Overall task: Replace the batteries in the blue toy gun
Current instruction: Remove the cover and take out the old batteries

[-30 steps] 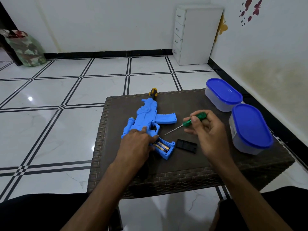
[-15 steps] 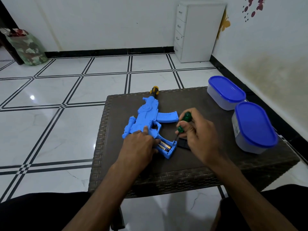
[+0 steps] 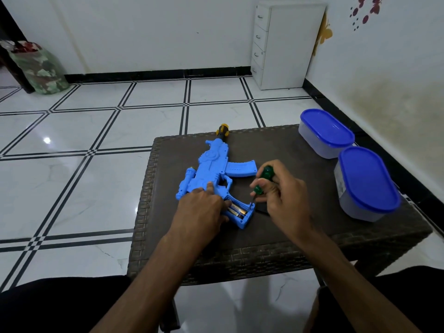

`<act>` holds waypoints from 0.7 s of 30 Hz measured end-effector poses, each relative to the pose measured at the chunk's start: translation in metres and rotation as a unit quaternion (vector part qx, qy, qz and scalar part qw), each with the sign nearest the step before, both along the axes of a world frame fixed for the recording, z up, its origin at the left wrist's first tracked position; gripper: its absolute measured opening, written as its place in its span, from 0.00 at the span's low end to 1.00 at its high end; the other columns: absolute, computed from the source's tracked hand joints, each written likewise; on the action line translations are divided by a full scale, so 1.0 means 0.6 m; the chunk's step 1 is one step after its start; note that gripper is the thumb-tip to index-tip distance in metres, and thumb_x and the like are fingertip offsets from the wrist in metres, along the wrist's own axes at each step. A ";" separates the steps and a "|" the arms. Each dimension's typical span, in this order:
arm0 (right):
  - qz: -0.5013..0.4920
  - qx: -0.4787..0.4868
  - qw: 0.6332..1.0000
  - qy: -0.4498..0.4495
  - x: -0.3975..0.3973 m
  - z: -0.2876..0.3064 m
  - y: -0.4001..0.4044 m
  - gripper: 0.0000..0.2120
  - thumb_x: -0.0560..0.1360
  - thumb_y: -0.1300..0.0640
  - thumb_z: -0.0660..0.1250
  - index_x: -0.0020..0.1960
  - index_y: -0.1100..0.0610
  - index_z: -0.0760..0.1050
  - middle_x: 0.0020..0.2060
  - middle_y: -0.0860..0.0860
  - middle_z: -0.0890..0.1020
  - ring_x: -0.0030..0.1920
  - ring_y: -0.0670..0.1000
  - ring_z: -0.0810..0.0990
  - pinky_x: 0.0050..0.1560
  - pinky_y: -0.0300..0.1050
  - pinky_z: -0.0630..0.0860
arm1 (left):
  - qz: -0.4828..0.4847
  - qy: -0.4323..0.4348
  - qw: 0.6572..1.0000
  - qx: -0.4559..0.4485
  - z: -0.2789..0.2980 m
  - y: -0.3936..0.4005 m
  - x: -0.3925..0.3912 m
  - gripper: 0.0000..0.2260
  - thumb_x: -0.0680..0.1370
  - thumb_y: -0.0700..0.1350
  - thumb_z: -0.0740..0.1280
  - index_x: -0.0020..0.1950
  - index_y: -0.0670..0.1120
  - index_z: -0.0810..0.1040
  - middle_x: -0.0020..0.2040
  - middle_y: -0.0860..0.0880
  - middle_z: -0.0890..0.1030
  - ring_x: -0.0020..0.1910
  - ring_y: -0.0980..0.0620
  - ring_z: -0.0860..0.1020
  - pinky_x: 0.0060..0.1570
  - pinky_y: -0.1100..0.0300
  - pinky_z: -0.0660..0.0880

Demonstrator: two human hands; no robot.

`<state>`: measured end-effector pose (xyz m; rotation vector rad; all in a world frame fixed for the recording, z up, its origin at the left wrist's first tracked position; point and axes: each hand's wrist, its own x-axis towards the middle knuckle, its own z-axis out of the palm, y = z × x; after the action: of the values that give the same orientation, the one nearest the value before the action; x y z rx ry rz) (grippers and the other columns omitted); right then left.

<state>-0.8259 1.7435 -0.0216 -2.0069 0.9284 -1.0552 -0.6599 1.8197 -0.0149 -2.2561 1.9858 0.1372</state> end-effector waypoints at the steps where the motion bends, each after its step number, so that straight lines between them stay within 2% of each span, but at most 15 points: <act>1: -0.002 0.010 1.000 -0.018 -0.003 -0.001 0.003 0.03 0.81 0.59 0.63 0.52 0.59 0.73 0.41 0.50 0.84 0.39 0.45 0.86 0.37 0.47 0.84 | 0.000 -0.002 1.000 0.000 0.000 0.000 -0.001 0.21 0.79 0.57 0.62 0.73 0.63 0.66 0.78 0.43 0.57 0.69 0.43 0.68 0.62 0.50 0.70; 4: -0.012 0.042 0.997 -0.069 -0.011 -0.003 0.011 0.06 0.81 0.56 0.62 0.51 0.59 0.73 0.41 0.49 0.85 0.40 0.45 0.86 0.39 0.42 0.84 | -0.002 -0.008 1.000 0.005 0.001 -0.001 -0.002 0.21 0.79 0.57 0.62 0.73 0.62 0.65 0.78 0.43 0.57 0.69 0.43 0.68 0.61 0.50 0.70; 8: -0.029 0.086 0.986 -0.140 -0.019 -0.012 0.020 0.05 0.80 0.52 0.61 0.49 0.53 0.72 0.41 0.52 0.85 0.42 0.50 0.87 0.41 0.45 0.84 | -0.001 -0.006 1.000 0.013 0.002 -0.002 -0.002 0.22 0.79 0.58 0.62 0.73 0.62 0.65 0.78 0.43 0.56 0.70 0.43 0.67 0.63 0.49 0.70; 10: -0.041 0.123 0.974 -0.188 -0.027 -0.018 0.025 0.04 0.81 0.55 0.60 0.49 0.53 0.71 0.42 0.55 0.84 0.43 0.53 0.87 0.42 0.46 0.84 | -0.001 -0.004 1.000 0.013 0.003 0.001 -0.003 0.22 0.79 0.58 0.62 0.73 0.62 0.66 0.78 0.43 0.57 0.69 0.44 0.68 0.62 0.49 0.70; 15: -0.076 0.210 0.932 -0.285 -0.041 -0.033 0.041 0.05 0.83 0.60 0.56 0.54 0.62 0.68 0.46 0.59 0.83 0.46 0.56 0.87 0.45 0.47 0.84 | 0.002 0.001 1.000 0.009 0.008 0.003 -0.004 0.20 0.79 0.57 0.62 0.72 0.63 0.67 0.78 0.43 0.57 0.68 0.45 0.69 0.58 0.50 0.72; 21: -0.088 0.274 0.898 -0.332 -0.047 -0.038 0.044 0.05 0.84 0.62 0.54 0.56 0.61 0.68 0.48 0.61 0.83 0.48 0.58 0.86 0.46 0.47 0.84 | 0.002 0.007 1.000 0.012 0.010 0.007 -0.007 0.21 0.80 0.58 0.61 0.73 0.63 0.66 0.78 0.44 0.56 0.70 0.45 0.67 0.59 0.50 0.71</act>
<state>-0.8543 1.7702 -0.0443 -1.0060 0.8977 -1.2800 -0.6638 1.8239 -0.0087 -2.2495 1.9765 0.1754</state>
